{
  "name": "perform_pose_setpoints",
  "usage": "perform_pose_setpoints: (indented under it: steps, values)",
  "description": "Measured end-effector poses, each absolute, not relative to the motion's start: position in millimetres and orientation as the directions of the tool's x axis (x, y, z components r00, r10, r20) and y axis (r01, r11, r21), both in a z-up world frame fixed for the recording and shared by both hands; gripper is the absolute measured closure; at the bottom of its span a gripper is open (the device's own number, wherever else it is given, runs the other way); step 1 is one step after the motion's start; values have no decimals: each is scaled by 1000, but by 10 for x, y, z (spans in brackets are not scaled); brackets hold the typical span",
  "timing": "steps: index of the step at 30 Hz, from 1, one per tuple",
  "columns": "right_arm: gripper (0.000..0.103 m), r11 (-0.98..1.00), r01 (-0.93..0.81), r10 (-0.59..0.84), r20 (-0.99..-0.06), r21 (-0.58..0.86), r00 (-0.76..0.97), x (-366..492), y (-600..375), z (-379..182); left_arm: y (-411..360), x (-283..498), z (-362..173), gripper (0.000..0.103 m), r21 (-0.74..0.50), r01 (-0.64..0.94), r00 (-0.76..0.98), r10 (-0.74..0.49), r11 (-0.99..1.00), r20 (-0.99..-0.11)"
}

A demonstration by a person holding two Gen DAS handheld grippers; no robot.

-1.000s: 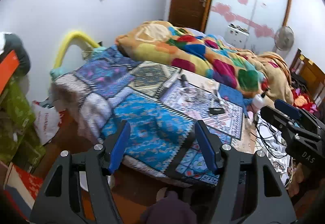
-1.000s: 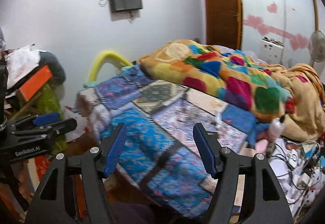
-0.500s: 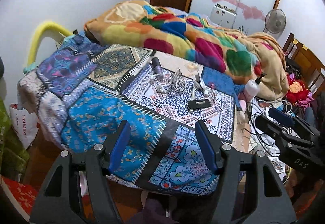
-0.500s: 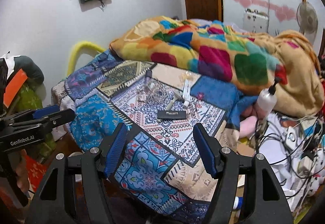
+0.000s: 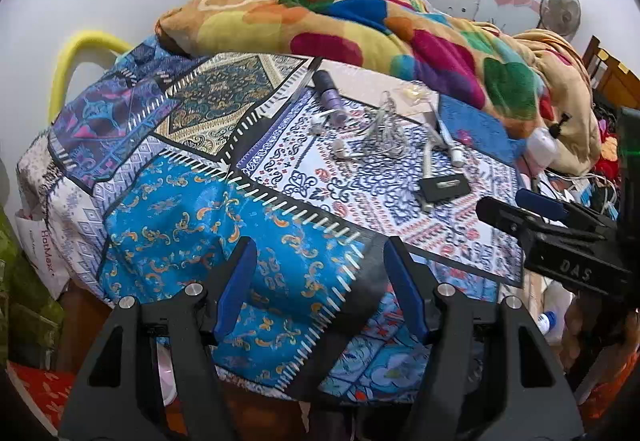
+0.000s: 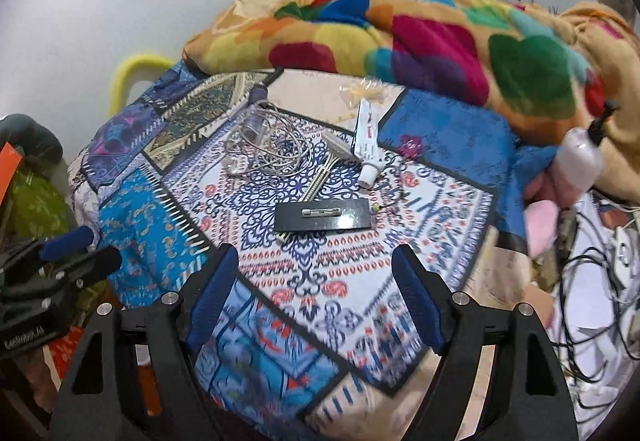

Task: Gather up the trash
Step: 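Close the right gripper on the black rectangular plate while the left gripper grasps the white razor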

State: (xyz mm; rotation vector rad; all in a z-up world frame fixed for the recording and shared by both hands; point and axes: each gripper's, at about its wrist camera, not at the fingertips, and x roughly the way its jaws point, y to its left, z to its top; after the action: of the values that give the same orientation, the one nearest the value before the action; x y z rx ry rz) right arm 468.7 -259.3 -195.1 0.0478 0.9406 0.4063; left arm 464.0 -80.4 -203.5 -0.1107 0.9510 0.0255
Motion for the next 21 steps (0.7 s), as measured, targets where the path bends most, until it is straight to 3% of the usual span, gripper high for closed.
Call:
perform_pose_setpoints:
  steps: [19,20,21]
  values:
    - [26,931,-365,237,-794,21,559,4973,-2290,-2244,-688,4886,-2440,38,-110,-84,538,-48,990,-842]
    - [28,928,-371,251,-790,32,559,4968,-2301,-2236,-699,4886,-2439,38,-113,-80,537,-52,990,-842]
    - [42,925,-378,266,-787,46,556,4959,-2302,-2226,-715,4893,-2435,38,-114,-76,537,-56,991,-842]
